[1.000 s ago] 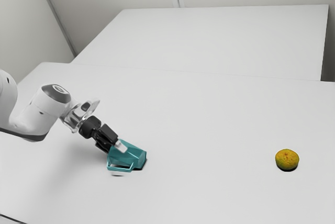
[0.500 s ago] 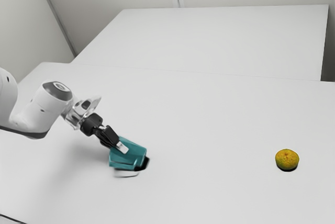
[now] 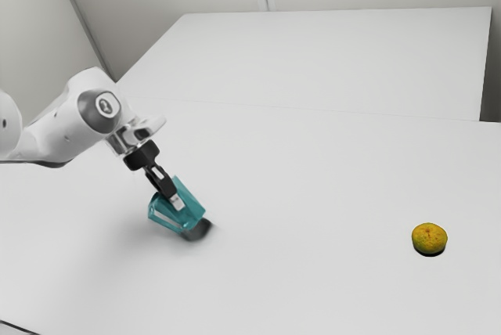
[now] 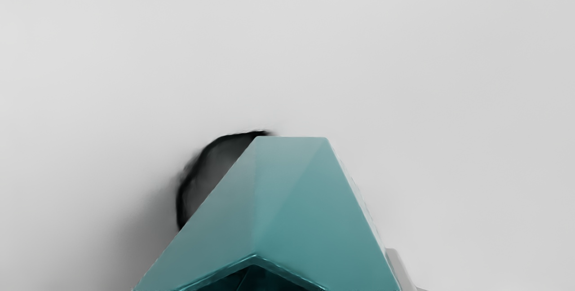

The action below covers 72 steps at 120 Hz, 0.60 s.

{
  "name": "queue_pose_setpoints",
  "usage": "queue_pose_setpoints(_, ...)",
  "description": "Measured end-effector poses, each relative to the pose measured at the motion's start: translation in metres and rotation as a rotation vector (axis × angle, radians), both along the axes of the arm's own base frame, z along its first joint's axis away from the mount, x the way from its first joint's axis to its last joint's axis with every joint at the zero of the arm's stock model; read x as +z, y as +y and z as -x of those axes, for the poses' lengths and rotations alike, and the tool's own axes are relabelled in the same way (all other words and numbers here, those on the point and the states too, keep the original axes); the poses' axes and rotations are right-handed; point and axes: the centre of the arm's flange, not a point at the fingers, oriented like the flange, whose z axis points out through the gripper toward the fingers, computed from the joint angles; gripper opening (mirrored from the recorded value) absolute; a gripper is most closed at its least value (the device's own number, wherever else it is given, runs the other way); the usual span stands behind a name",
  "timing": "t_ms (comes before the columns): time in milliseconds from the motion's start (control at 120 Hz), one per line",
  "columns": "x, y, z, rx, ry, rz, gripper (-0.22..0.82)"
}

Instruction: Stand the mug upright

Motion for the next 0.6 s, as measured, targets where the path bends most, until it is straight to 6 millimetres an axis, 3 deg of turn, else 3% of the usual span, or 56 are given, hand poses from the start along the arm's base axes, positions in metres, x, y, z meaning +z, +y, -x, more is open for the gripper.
queue_pose_setpoints(208, 0.018, -0.020, -0.012, -0.044, -0.067, -0.255, -0.16)
queue_pose_setpoints(417, 0.019, -0.056, -0.020, -0.055, -0.117, -0.401, -0.17)
queue_pose_setpoints(600, 0.014, -0.064, -0.024, 0.006, -0.134, -0.459, -0.18)
